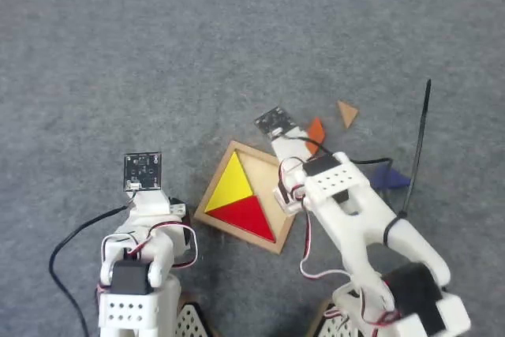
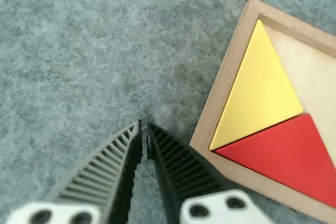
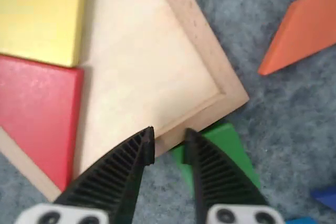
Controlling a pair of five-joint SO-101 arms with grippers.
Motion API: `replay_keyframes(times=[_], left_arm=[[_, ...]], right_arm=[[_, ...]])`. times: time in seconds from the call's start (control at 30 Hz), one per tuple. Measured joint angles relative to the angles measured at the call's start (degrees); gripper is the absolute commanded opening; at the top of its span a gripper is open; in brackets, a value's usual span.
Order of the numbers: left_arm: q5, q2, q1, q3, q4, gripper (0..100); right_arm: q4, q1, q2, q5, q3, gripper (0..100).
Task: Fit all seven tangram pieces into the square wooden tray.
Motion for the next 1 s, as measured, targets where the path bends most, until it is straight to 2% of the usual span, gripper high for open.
replay_keyframes(times=[0.4,0.53,0.8,1.0], left_arm=[[0.0,0.0,0.0,0.0,0.0,1],[0.0,0.0,0.0,0.0,0.0,1],[0.0,0.0,0.0,0.0,0.0,1],[0.0,0.0,0.0,0.0,0.0,1]], right_arm=[[-1.3,0.7,10.5,-5.9,-7.0,3.3],[-0.8,0.9,13.0,-8.2,-10.1,2.6],[-0.8,1.1,19.4,-6.9,-19.0,2.7],[-0.8,4.2,20.9,-6.6,-22.0,3.2]])
